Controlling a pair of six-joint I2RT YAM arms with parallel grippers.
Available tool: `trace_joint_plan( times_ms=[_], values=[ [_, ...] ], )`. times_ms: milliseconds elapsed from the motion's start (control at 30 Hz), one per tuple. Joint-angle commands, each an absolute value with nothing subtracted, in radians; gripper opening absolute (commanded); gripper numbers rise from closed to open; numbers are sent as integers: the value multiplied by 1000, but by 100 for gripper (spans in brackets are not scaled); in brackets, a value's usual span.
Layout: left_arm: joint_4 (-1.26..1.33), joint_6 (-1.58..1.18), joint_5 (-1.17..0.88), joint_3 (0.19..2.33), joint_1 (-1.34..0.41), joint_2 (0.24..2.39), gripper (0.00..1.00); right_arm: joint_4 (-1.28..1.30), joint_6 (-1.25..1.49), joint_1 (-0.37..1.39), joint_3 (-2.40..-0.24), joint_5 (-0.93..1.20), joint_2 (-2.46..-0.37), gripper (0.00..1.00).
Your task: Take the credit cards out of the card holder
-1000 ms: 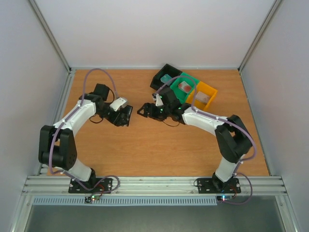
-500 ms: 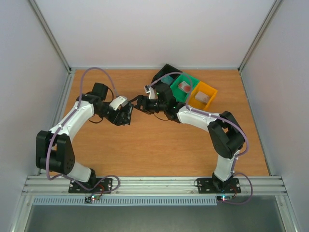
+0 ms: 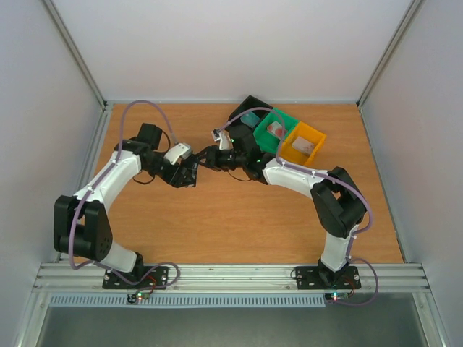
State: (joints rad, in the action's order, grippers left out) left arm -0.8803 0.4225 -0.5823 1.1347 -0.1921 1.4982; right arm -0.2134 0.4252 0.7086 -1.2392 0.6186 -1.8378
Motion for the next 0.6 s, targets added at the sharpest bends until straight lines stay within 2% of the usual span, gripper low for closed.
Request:
trace_joint_plan(
  times_ms=[0,67,167,200,433,567],
  values=[
    [-879,415,-632,1190,-196,1473,53,-181,399,719,-1272,648,-1840,14],
    [-893,414,-649,1205,-196,1473,59,-164,380,717,-1269,665,-1825,3],
    [-964,422,-701,1257,-196,1471,93,-124,322,697,-1259,702,-1775,1],
    [-1021,438,-726,1286,-196,1471,99,-106,294,683,-1253,717,-1750,1],
    [-1415,564,-879,1613,-193,1488,99,283,-135,608,-1310,759,-1486,1],
    [-1523,587,-894,1744,-193,1469,99,466,-311,592,-1361,777,-1390,1]
  ],
)
